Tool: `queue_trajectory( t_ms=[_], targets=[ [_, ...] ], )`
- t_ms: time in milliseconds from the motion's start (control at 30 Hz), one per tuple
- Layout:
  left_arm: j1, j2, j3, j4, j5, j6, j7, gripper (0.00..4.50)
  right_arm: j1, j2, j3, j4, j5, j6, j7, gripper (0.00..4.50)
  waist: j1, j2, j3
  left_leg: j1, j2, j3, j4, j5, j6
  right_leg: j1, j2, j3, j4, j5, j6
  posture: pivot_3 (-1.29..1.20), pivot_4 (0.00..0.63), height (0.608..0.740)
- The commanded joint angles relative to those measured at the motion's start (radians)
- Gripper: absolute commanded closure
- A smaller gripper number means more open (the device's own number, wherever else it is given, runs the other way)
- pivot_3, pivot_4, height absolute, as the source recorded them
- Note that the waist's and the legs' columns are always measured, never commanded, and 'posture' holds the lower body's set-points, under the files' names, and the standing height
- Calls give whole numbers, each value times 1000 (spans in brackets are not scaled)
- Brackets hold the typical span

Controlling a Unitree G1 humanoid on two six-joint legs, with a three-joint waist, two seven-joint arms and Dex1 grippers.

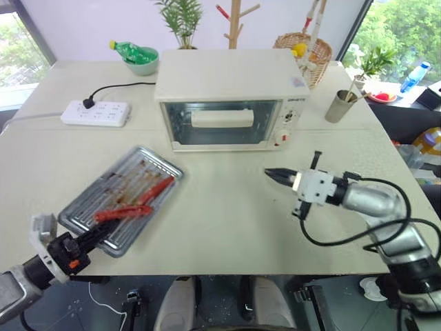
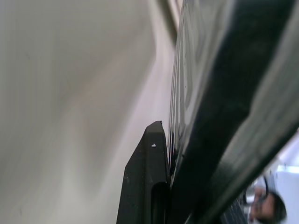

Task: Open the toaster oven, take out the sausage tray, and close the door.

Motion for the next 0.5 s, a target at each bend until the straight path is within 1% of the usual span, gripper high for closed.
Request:
queue_trajectory(
  t_ms=[33,100,233,333,367,500],
  targets=[
    [-72,65,-70,29,49,55,-115,4500,46,-30,-85,-111,142,141,34,4236,1,1,0,0,0,0,0,0,0,0,0,0,-1,0,0,0,150,740],
    [-151,90,-135,59,113,80,-172,4500,85,-44,-132,-173,216,223,45,3697,2,2,1,-1,0,0,-1,0,-1,-1,-1,0,-1,0,-1,0,150,740],
    [-345,88,-267,162,241,113,-260,4500,162,-71,-217,-274,305,347,45,1754,1,2,1,-2,0,2,-2,0,-1,-1,-1,0,-5,1,-1,0,150,740],
    [-509,54,-383,249,377,135,-344,4500,237,-87,-291,-351,359,417,43,242,2,2,0,-3,-1,2,-3,-1,0,-1,-1,0,-7,1,-1,0,150,740],
    [-551,44,-413,274,419,142,-373,4500,256,-90,-310,-369,363,432,37,106,2,2,0,-3,-1,3,-3,-1,0,-1,-1,0,-7,1,-1,0,150,740],
    [-689,10,-534,357,587,147,-517,4500,327,-83,-379,-443,356,484,-5,106,-1,1,0,-3,-2,5,-4,-1,1,-1,-1,-1,-7,1,-1,0,150,740]
  ],
)
